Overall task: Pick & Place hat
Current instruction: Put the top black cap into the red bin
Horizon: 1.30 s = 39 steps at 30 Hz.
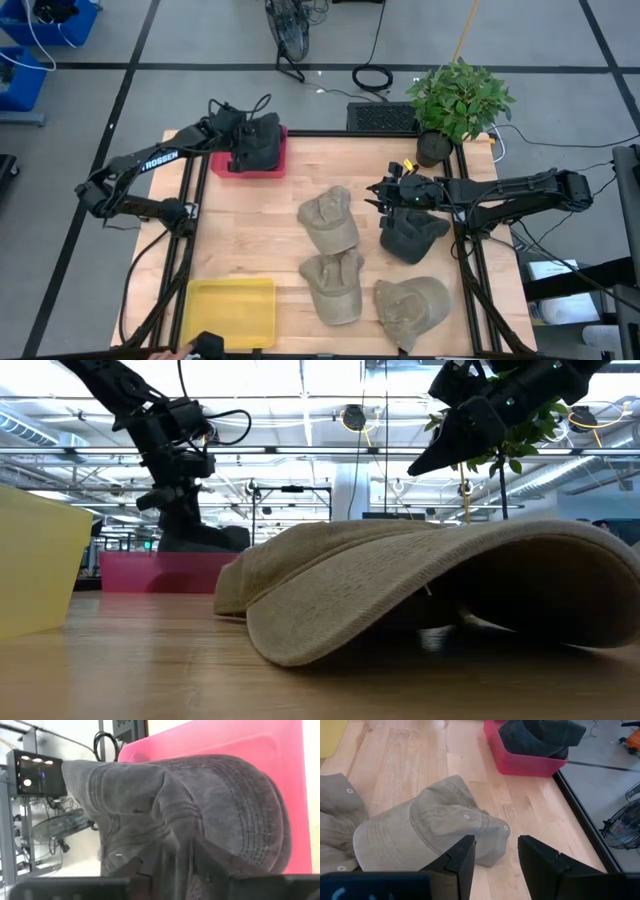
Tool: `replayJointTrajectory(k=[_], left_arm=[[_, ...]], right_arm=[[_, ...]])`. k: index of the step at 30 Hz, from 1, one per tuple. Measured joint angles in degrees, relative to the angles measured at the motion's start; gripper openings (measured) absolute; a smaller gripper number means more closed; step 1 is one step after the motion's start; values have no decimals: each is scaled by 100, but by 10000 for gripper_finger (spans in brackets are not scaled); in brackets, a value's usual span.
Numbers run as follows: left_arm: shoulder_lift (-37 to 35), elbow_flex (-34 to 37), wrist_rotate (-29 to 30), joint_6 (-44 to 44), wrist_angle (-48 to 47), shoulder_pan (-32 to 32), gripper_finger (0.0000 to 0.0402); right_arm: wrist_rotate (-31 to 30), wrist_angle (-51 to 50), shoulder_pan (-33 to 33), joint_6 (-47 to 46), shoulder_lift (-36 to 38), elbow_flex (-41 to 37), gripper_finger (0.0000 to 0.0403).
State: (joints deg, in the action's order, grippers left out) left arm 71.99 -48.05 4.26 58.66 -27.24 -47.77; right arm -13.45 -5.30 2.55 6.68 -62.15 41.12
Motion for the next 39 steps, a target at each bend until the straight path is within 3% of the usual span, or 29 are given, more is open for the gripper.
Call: replayJointTrajectory(k=[6,12,15,22,24,29,36,39], left_arm=[[0,-2,468,-9,84,152,191],[-184,-216,1022,-739,-4,515,207],[-426,-377,1034,-1906,45,713,200],[-678,-566,781,-5985,177,1001,175],[-680,-537,688,-6724,160,1108,166],[-368,-322,476,-7137,114,1474,139],[593,-138,1192,-7308,339,1387,103],[965,-138,1239,-7207,439,1146,98]], right_arm=[[0,4,0,0,0,0,134],[0,17,0,15,0,0,134],[0,19,0,28,0,0,134],[0,47,0,16,0,0,134],[2,71,-2,4,0,0,134],[18,72,-2,2,0,0,134],[15,79,-2,49,0,0,134],[13,79,-2,61,1,0,134]])
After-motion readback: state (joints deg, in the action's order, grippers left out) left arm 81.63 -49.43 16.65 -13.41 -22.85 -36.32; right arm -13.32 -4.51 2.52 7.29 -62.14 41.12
